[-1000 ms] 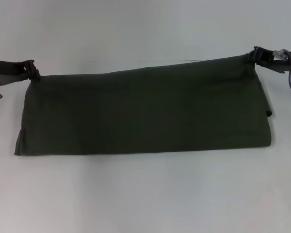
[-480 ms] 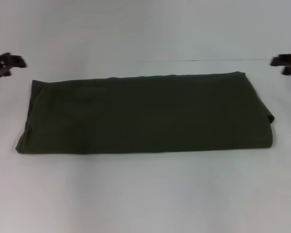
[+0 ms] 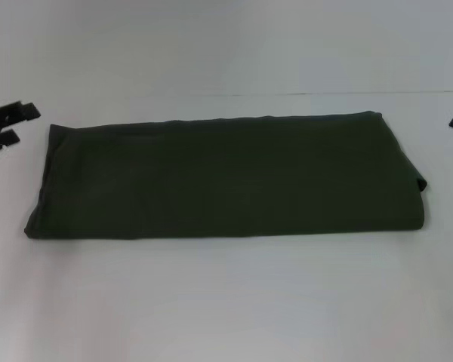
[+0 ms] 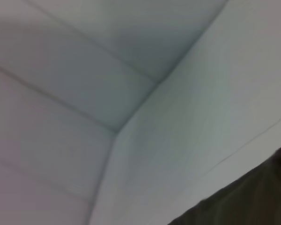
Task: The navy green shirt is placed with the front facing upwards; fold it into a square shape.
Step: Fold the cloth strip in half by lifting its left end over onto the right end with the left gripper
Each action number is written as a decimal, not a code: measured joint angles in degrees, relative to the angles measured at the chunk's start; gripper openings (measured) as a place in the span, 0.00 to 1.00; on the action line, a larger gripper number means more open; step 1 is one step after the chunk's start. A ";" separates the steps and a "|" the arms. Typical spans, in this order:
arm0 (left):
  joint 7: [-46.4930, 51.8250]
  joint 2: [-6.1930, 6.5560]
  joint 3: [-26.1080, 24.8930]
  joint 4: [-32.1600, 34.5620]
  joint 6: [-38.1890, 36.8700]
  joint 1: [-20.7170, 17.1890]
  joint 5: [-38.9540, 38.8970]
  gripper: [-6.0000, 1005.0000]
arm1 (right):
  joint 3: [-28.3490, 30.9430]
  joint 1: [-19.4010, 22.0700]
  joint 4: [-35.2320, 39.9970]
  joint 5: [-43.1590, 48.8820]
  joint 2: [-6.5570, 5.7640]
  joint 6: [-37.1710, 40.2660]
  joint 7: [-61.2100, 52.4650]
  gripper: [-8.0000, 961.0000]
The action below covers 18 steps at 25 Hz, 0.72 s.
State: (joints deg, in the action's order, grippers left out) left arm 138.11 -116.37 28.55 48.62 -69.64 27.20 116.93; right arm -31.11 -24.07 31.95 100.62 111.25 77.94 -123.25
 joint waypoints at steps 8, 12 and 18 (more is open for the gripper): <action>2.97 0.18 -12.29 -6.05 -15.30 -4.98 -0.33 0.75 | 0.26 2.48 -0.16 -0.85 1.09 7.51 3.02 0.80; 6.12 -0.26 -12.35 -6.44 -16.54 -6.54 0.57 0.75 | -0.05 1.52 -0.23 0.62 0.70 7.35 2.43 0.80; 11.07 -1.93 -12.03 -7.68 -14.15 -7.01 3.18 0.74 | 0.36 0.17 -0.23 1.31 0.13 7.12 2.35 0.80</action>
State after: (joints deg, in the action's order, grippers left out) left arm 149.18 -118.30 16.53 40.94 -83.79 20.19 120.11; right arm -30.75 -23.90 31.72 101.93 111.38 85.06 -120.89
